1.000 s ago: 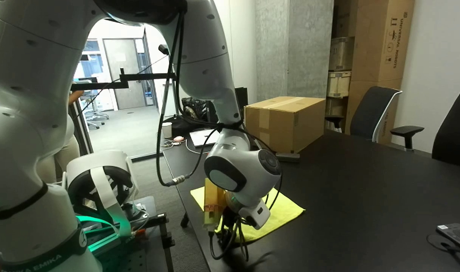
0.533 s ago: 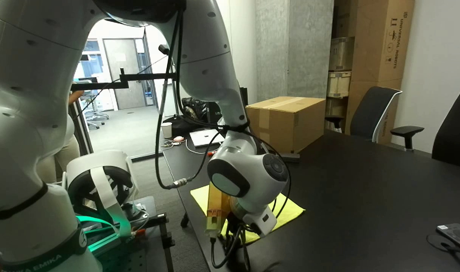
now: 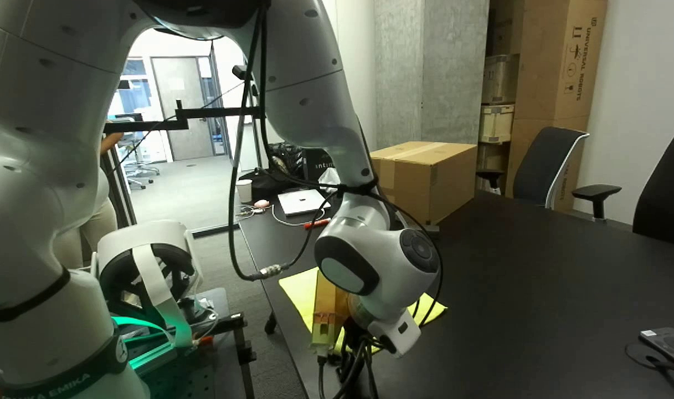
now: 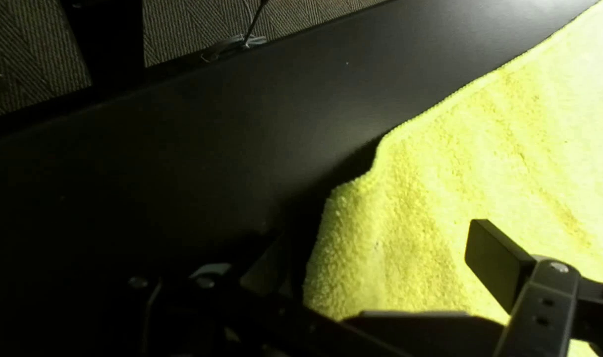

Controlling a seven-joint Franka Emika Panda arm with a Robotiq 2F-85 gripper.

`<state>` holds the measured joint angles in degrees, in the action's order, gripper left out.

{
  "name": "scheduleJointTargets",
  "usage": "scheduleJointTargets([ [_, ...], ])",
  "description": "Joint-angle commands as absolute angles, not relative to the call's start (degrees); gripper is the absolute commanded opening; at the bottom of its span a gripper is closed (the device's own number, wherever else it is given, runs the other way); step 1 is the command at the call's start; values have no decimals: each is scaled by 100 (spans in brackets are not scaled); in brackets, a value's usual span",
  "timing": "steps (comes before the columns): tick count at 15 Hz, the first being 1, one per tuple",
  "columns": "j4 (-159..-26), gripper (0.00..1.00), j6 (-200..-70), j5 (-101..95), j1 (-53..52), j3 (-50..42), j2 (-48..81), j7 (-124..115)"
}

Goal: Fold the cloth on the table

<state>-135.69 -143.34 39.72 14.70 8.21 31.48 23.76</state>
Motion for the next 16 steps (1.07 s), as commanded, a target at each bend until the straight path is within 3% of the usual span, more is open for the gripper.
scheduleJointTargets([
  [1,-13309,100,-14107,3992,1509,786,3248,2496],
  [16,-13144,100,-13360,3839,1314,717,3252,2477],
])
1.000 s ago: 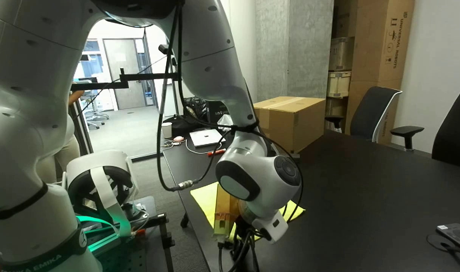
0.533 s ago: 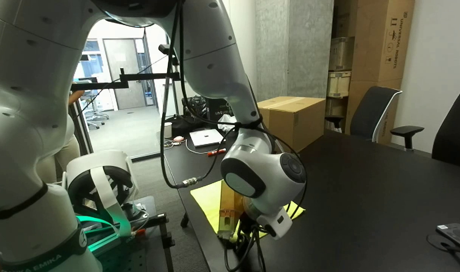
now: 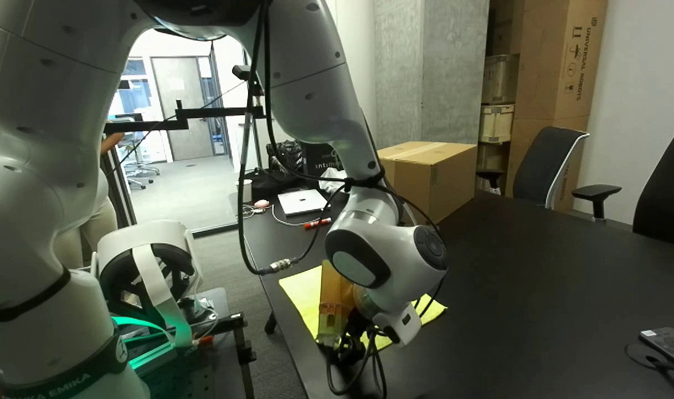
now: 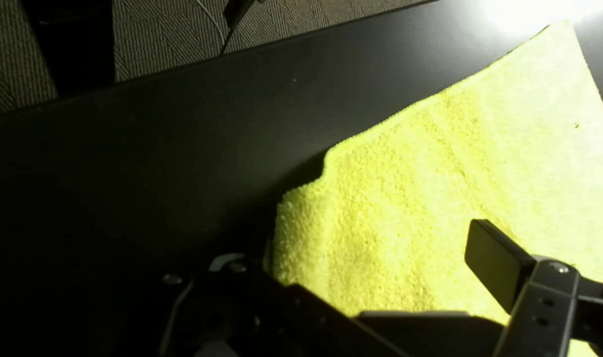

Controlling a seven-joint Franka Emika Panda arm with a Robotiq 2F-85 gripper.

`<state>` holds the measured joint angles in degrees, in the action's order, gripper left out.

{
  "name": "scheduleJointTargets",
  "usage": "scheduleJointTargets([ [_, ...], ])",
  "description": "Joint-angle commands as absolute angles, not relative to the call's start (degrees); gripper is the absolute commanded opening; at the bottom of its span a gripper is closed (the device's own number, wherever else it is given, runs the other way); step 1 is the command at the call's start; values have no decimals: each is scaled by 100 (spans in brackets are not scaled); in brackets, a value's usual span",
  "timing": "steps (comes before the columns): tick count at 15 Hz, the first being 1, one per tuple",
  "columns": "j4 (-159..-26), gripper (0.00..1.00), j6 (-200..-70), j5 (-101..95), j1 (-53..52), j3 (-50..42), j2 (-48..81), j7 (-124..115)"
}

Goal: Fold the cloth on the table

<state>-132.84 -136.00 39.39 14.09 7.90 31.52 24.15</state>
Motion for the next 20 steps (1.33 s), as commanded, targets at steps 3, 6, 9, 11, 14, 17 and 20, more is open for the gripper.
scheduleJointTargets([
  [3,-13143,92,-13249,3781,1277,686,3250,2457],
  [6,-13116,85,-13200,3742,1274,656,3272,2426],
  [9,-13092,84,-13268,3749,1250,591,3300,2321],
  [11,-13127,80,-13333,3798,1231,591,3289,2285],
  [14,-13179,63,-13426,3835,1190,586,3276,2197],
  [17,-13205,31,-13457,3856,1177,585,3272,2134],
  [20,-13199,11,-13457,3845,1184,569,3270,2095],
])
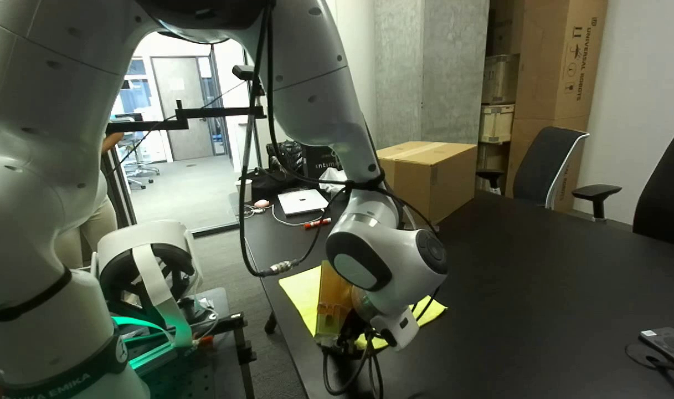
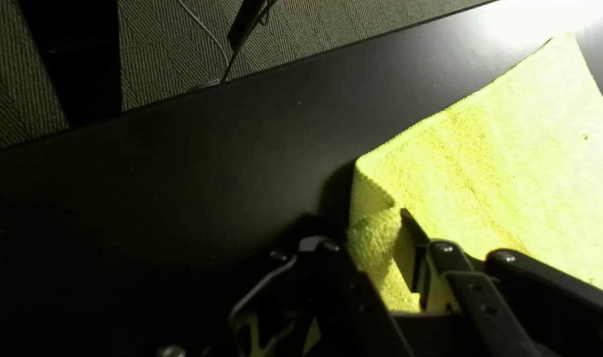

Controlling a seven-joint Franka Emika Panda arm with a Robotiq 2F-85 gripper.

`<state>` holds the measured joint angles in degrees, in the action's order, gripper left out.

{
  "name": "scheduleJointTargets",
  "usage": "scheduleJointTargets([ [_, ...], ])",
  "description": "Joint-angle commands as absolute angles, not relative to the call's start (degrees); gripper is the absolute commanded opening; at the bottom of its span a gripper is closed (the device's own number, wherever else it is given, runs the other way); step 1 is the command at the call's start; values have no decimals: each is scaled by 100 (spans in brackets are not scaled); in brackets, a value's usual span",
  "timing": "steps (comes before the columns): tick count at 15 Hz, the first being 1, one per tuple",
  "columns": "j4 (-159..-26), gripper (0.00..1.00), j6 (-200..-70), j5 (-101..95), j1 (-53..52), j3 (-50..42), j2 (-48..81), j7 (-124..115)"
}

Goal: Fold the cloth on the table

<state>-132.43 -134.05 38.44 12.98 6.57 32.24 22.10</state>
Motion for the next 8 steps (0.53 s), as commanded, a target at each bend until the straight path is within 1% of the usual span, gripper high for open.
scheduleJointTargets([
  [1,-13196,9,-13459,3839,1185,562,3273,2074],
  [2,-13193,5,-13460,3837,1189,555,3280,2063],
  [3,-13200,4,-13453,3828,1192,544,3269,2049],
  [6,-13236,8,-13403,3808,1211,502,3169,2012],
  [8,-13267,9,-13373,3753,1203,465,3052,2004],
])
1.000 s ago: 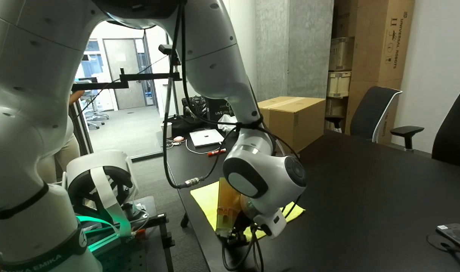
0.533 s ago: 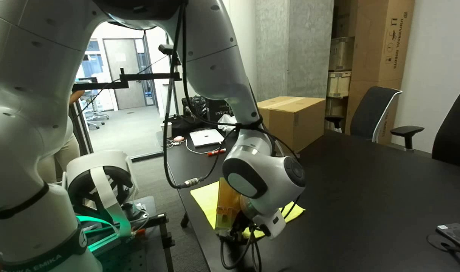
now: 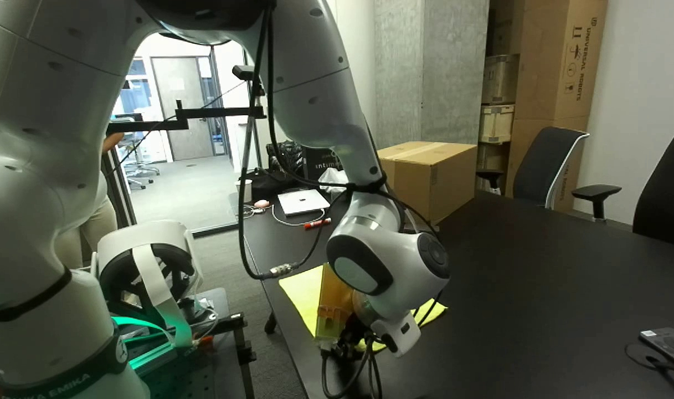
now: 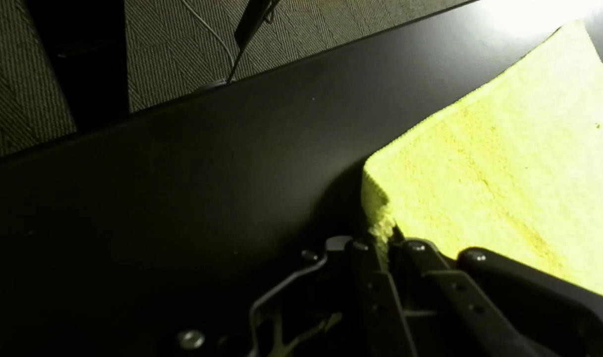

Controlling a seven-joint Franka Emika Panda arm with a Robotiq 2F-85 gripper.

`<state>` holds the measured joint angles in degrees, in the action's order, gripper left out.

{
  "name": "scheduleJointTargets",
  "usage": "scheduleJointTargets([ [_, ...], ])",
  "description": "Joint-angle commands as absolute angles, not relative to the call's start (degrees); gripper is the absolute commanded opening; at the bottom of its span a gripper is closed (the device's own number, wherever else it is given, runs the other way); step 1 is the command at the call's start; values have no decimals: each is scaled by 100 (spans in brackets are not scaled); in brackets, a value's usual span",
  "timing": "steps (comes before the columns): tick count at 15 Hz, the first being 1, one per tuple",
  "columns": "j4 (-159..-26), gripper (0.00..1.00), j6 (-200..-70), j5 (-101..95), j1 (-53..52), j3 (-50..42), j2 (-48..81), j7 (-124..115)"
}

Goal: Fold the cloth on the table

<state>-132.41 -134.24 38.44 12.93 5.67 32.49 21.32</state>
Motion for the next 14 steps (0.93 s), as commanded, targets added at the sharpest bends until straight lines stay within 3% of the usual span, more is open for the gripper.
scheduleJointTargets([
  [1,-13261,8,-13343,3719,1199,453,2984,2012],
  [8,-12829,8,-13094,3076,1056,443,2703,1904],
  [14,-11693,7,-12289,2247,836,468,2966,1697],
])
